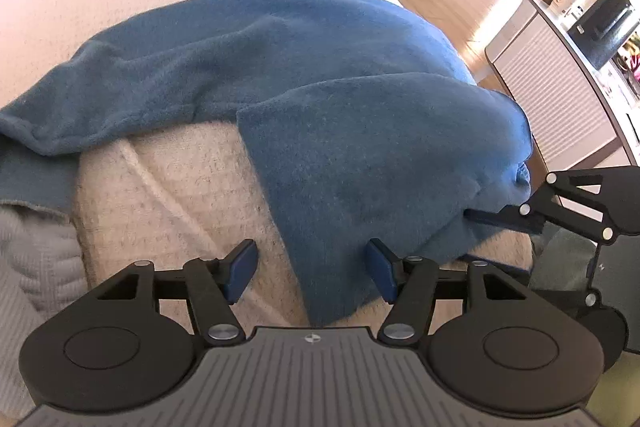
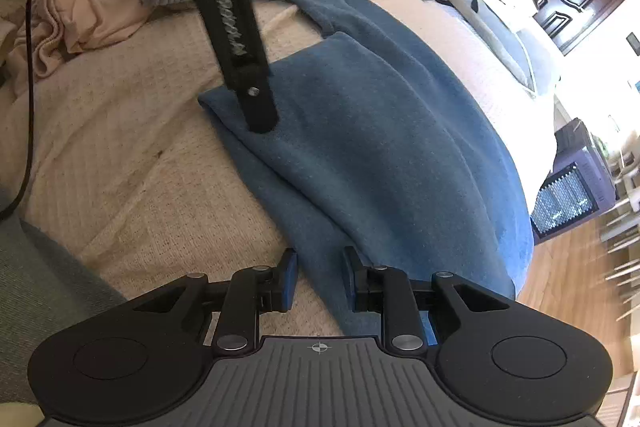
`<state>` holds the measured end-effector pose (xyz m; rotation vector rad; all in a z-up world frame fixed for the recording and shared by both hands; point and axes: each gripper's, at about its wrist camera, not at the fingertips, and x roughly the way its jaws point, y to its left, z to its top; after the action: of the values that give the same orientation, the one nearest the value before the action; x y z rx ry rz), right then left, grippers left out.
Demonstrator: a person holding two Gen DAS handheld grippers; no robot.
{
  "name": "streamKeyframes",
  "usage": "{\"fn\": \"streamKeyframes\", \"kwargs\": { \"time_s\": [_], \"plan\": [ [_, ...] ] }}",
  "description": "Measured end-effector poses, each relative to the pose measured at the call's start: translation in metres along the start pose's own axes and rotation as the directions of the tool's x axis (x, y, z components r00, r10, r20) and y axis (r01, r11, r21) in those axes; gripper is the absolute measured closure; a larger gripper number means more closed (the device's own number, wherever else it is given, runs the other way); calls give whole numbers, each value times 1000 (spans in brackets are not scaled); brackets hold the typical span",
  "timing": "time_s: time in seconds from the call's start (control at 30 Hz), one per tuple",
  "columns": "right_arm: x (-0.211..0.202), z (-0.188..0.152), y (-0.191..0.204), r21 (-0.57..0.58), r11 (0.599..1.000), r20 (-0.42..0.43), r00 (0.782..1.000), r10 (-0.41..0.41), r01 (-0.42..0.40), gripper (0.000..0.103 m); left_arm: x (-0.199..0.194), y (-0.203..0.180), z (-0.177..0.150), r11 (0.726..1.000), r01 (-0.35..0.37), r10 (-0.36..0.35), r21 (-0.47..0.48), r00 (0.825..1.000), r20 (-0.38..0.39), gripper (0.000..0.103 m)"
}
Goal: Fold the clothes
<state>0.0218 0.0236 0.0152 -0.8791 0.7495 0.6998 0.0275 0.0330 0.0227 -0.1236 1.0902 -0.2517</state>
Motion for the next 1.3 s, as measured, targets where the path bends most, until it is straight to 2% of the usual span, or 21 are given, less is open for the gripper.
{"fn": "streamKeyframes", "kwargs": {
  "time_s": [0.07,0.17,0.2,0.23,0.27,0.33,0.43,0.57,0.7,0.77,0.83,0.93,1.0,1.2,1.3],
  "plan": [
    [7,2,1,2,1000,-4,1000,7,-7,79,1,-3,2,1000,-12,12,1,1000,12,50],
    [9,1,-1,54,998,4,1000,21,-21,79,2,-5,5,998,-56,56,-5,998,7,64],
    [9,0,-2,74,997,7,1000,25,-26,80,1,-7,6,998,-66,66,-4,998,5,77],
    [10,0,-3,93,995,10,1000,29,-30,82,-2,-10,6,998,-57,57,3,998,5,95],
    [10,-1,-4,113,993,14,999,34,-35,87,-5,-13,6,999,-35,35,4,999,4,96],
    [4,-2,0,107,994,23,999,30,-33,98,-9,-19,6,1000,-28,28,13,1000,2,97],
    [-10,-2,8,87,995,38,999,36,-39,103,-20,-20,10,1000,-7,7,-2,1000,-3,98],
    [-32,0,3,143,981,63,990,123,-131,103,-50,-19,17,999,52,-51,3,998,-38,98],
    [-47,0,-3,131,982,77,989,124,-133,103,-60,-14,16,998,57,-57,0,990,-129,98],
    [-46,-2,-4,93,990,88,991,100,-108,96,-55,-9,10,1000,10,-6,26,988,-153,98],
    [-43,-5,-1,52,994,75,993,94,-98,92,-41,1,7,1000,-12,12,4,983,-186,98],
    [-35,-7,7,-12,996,43,995,90,-90,92,-29,2,3,999,-35,36,9,976,-214,98],
    [-31,-6,14,-71,994,23,996,82,-80,90,-30,-3,4,1000,-27,29,12,974,-227,98],
    [-15,4,31,-239,970,13,999,43,-38,70,-41,1,10,999,-28,23,-20,975,-219,97],
    [-2,8,34,-276,959,-10,998,57,-57,71,-41,0,12,999,-36,30,-25,976,-215,97]
  ]
}}
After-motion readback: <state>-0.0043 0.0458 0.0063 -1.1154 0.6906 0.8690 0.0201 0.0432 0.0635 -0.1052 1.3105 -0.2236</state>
